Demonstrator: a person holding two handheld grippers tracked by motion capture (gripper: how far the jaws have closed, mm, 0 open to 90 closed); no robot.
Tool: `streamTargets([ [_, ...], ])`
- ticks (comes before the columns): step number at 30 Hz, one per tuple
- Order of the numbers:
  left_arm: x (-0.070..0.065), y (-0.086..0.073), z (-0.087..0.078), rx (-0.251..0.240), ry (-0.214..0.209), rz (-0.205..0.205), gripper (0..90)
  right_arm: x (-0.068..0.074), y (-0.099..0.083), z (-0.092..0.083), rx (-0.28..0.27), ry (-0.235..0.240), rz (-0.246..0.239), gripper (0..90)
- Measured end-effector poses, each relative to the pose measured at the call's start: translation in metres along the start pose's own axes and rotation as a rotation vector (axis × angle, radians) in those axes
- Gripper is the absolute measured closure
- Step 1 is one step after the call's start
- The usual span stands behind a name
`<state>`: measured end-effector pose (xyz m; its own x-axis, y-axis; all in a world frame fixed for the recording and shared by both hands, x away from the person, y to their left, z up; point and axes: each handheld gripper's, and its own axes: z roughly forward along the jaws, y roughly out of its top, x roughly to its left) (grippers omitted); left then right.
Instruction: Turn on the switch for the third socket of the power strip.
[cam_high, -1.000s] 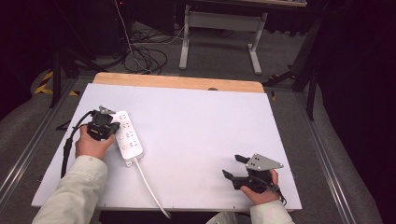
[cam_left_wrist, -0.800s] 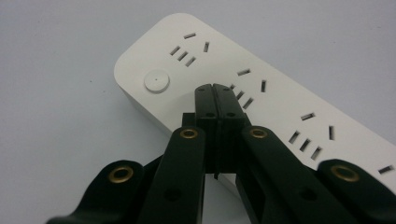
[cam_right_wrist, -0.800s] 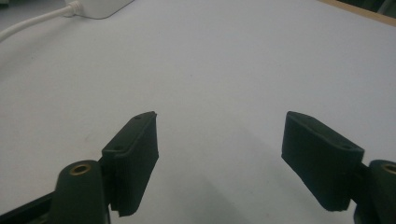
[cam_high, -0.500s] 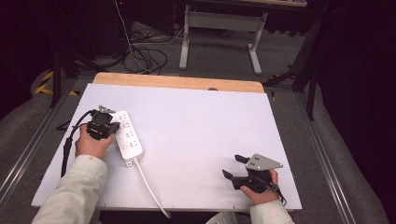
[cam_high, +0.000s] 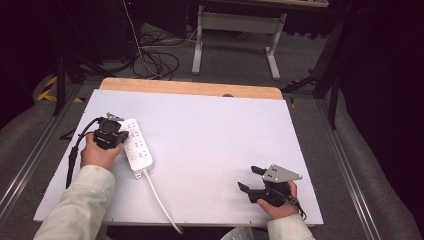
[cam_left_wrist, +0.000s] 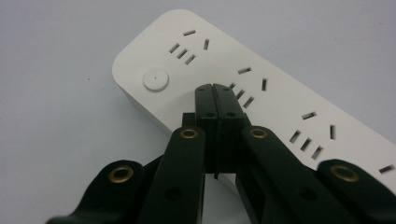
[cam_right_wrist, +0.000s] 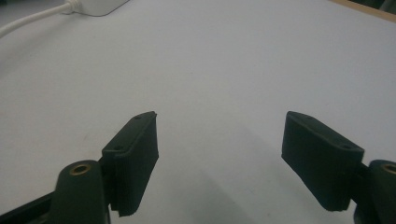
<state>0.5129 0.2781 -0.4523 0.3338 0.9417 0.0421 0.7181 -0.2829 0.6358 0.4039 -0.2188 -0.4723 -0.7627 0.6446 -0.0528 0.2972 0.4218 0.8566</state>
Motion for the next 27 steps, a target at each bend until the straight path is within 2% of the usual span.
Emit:
streamTargets([
  [2,0.0,0.001,0.0,0.005,0.0,0.005,90.0,0.0,0.0,0.0,-0.002,0.0,0.001,27.6],
  [6,0.002,0.001,-0.004,-0.015,-0.019,-0.022,90.0,0.0,0.0,0.0,-0.004,-0.002,0.002,27.6],
  [8,0.003,0.001,-0.004,-0.012,-0.057,-0.039,90.0,-0.001,0.0,0.0,-0.004,-0.003,0.002,27.6],
  [9,0.002,0.001,-0.005,-0.011,-0.06,-0.038,90.0,-0.001,0.0,0.0,-0.004,-0.003,0.002,27.6],
  [15,0.002,0.0,-0.01,-0.019,-0.058,-0.036,90.0,-0.001,0.0,-0.001,-0.006,-0.004,0.002,27.6],
  [22,0.002,0.001,-0.026,-0.079,-0.076,-0.05,89.7,0.0,0.0,-0.001,-0.007,-0.005,0.001,27.6],
  [27,0.001,0.0,-0.03,-0.078,-0.075,-0.034,86.8,0.0,0.0,-0.001,-0.006,-0.005,0.0,27.6],
])
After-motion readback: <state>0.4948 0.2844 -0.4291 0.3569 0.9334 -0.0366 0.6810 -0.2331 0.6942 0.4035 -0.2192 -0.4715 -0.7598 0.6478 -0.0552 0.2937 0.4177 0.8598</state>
